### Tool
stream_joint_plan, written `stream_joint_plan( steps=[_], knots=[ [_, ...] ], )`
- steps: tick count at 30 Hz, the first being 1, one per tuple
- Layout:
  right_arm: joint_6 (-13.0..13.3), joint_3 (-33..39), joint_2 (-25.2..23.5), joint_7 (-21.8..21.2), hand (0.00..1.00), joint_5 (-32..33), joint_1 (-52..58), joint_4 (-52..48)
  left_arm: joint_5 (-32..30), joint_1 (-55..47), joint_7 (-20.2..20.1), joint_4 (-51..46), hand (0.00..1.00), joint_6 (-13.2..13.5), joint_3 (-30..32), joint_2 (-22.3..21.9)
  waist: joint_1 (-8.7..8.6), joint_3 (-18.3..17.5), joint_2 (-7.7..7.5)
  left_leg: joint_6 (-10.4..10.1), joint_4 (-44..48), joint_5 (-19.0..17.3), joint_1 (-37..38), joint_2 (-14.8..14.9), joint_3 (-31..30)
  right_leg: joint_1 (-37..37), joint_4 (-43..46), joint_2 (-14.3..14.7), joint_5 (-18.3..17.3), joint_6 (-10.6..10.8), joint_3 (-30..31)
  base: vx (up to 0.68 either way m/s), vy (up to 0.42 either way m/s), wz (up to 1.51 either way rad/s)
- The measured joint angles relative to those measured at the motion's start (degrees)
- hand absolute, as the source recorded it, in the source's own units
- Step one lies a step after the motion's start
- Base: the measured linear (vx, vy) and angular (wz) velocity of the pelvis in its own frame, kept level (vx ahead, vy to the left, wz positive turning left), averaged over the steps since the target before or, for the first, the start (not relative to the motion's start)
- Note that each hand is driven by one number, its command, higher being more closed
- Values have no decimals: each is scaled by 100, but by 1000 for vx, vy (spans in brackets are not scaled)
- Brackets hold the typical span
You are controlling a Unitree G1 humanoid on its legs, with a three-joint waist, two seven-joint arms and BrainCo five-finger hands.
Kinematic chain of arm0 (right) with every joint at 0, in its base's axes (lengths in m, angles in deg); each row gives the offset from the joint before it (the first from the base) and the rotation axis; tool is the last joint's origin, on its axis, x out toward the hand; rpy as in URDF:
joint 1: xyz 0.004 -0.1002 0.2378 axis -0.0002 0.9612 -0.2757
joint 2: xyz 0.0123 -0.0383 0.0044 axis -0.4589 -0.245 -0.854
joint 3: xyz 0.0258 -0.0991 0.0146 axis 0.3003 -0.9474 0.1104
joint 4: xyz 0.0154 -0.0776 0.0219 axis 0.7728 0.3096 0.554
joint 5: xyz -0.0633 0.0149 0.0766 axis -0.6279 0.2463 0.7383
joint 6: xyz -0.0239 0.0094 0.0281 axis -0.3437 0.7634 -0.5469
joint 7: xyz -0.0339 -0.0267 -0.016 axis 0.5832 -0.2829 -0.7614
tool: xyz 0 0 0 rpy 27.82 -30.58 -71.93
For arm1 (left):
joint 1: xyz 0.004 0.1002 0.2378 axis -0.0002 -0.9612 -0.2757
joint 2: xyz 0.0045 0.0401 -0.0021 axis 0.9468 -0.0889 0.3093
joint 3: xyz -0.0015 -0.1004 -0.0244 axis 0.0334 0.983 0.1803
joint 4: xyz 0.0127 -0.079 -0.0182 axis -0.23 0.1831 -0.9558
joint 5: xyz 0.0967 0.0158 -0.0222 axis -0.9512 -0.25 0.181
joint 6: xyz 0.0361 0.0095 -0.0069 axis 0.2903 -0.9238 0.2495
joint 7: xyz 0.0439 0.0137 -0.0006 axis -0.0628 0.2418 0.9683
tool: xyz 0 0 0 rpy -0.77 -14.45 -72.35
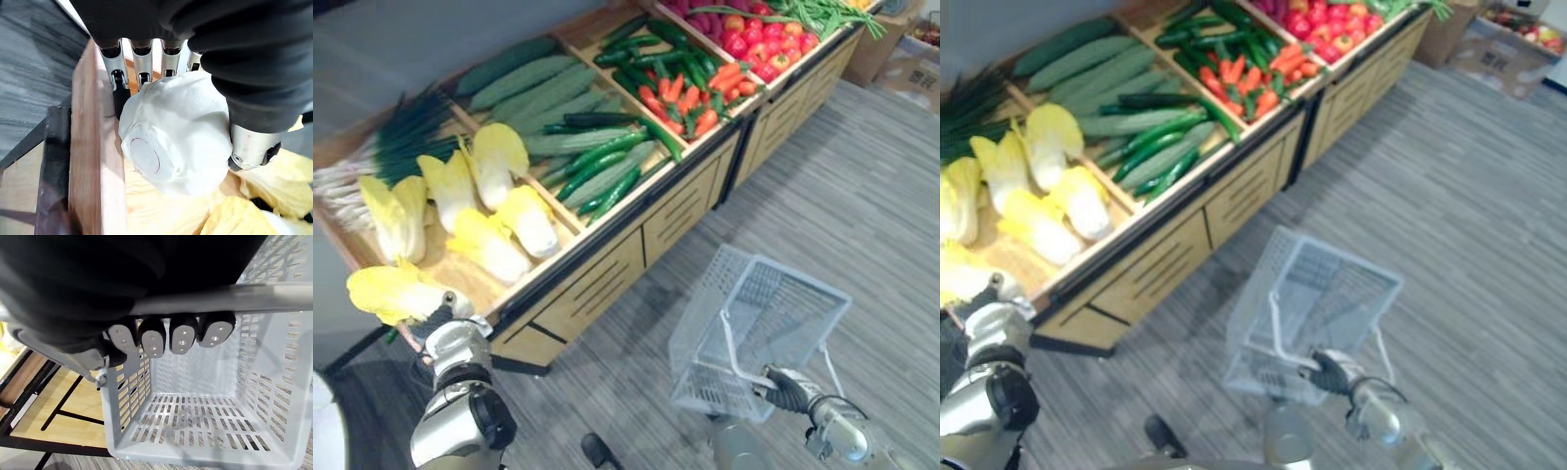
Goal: Pick vegetable in the basket
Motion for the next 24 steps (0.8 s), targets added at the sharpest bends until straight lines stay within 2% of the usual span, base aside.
stream_joint_plan(
  steps=[5,10,13,14,16,18,20,21,24],
  knots=[
    [-3,169,-189,16,100,-9,232,210,259,-1,250,-182,100,105,-341,-135,0,-18,-6,10,-1,7,-3,-35,-201,108,10,-57,-2,-1,-157,-38,-7,19],
    [-3,367,-389,53,100,-48,426,408,425,-45,660,-1440,100,341,-409,-285,38,-52,-64,9,-20,12,-3,-63,-391,242,-71,-105,-20,-34,-296,-29,-9,15],
    [-8,575,-533,57,100,-84,563,454,403,-259,837,-2699,100,431,-555,-357,54,-66,-76,8,-28,12,1,-105,-518,342,-93,-156,-21,-34,-389,2,-10,17],
    [-2,729,-662,68,100,-95,646,585,239,-389,945,-3548,100,448,-662,-487,94,-148,-100,7,-28,10,1,-134,-532,356,-106,-188,-9,-11,-401,28,-3,9],
    [-8,833,-773,73,100,-104,646,716,42,-521,1023,-4035,100,471,-774,-570,142,-221,-115,8,-26,9,5,-153,-539,384,-141,-211,12,22,-403,35,-3,6],
    [-16,1137,-953,108,100,-143,633,1025,-545,-762,1122,-4891,100,461,-1008,-864,187,-258,-140,6,-27,-7,96,-192,-592,540,-212,-265,19,31,-455,29,-2,13],
    [-25,1288,-966,179,100,-174,625,1172,-859,-955,1149,-5455,100,428,-1204,-1113,216,-315,-151,-7,-34,-31,109,-212,-618,564,-264,-289,17,30,-474,5,0,8],
    [-25,1518,-965,211,100,-254,599,1331,-1224,-1192,1133,-5886,100,415,-1528,-1281,253,-324,-155,-15,-36,-50,157,-218,-623,637,-285,-299,13,25,-477,0,0,0],
    [-84,1945,-863,235,100,-272,485,1579,-1732,-1609,889,-6401,100,402,-2422,-1406,319,-352,-166,-18,-37,-56,190,-219,-616,647,-290,-296,-27,10,-462,-7,-4,-3]
  ],
)
